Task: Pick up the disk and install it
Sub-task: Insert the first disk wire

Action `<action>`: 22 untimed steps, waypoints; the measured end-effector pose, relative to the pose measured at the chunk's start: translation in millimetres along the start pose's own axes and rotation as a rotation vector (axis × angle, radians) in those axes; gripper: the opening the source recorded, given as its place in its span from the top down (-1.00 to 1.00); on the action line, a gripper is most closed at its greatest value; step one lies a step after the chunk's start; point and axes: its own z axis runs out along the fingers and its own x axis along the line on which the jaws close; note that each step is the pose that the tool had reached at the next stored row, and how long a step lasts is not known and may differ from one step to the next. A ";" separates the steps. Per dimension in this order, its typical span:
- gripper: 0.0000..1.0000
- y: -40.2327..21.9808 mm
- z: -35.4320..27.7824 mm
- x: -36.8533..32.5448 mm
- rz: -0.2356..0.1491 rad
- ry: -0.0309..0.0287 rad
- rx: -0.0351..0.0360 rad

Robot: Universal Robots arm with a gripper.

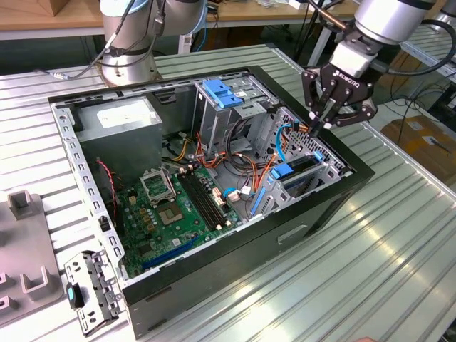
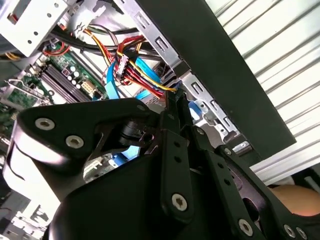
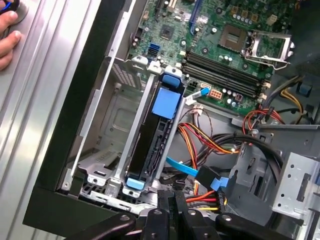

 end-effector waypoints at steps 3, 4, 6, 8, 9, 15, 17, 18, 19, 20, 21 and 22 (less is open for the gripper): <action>0.67 0.8 0.3 2.1 0.007 -0.0004 0.0004; 0.67 1.6 0.3 4.0 0.007 -0.0001 0.0004; 0.67 3.6 1.2 7.2 0.007 -0.0001 0.0010; 0.67 7.1 2.4 7.7 0.007 0.0002 0.0026; 0.67 10.0 2.9 7.1 0.007 0.0008 0.0036; 0.67 18.3 9.5 5.2 0.030 0.0004 0.0059; 0.67 20.1 13.2 4.7 0.055 -0.0002 0.0066; 0.67 24.2 15.3 3.5 0.056 -0.0002 0.0069; 0.67 30.0 17.3 1.8 0.056 0.0000 0.0078; 0.67 32.8 18.1 0.9 0.056 0.0002 0.0087; 0.67 34.9 18.8 0.3 0.056 0.0005 0.0099; 0.67 37.0 20.3 -0.2 0.056 0.0009 0.0115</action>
